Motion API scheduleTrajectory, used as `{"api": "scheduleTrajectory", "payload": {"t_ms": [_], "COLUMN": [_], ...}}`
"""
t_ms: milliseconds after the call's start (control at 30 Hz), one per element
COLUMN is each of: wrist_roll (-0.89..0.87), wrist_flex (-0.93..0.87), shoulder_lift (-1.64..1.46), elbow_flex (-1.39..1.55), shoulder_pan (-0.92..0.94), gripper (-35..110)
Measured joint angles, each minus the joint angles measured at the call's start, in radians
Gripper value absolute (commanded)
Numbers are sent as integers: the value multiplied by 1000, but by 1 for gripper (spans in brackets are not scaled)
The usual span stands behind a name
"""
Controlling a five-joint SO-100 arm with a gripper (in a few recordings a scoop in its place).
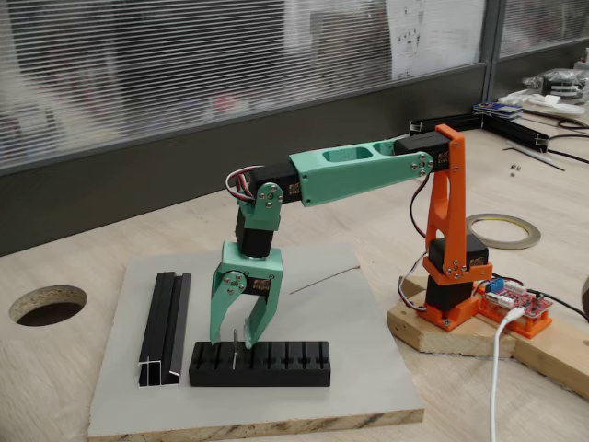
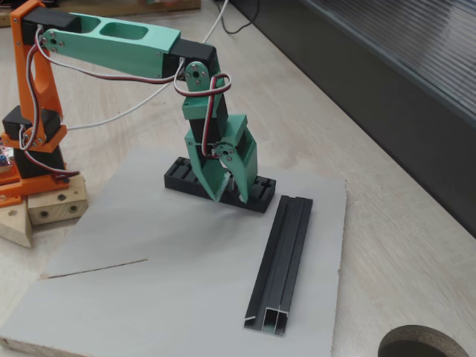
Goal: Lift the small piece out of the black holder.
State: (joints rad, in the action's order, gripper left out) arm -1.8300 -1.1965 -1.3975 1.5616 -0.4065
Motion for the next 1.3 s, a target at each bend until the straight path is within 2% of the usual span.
{"api": "scheduleTrajectory", "payload": {"t_ms": [133,400,1300], "wrist_roll": [0,0,-2], "wrist_flex": [0,3,3], "shoulder_lift": [0,0,17], "elbow_flex": [0,0,0], "shoulder_pan": [3,3,-2], "gripper": [32,11,10]}}
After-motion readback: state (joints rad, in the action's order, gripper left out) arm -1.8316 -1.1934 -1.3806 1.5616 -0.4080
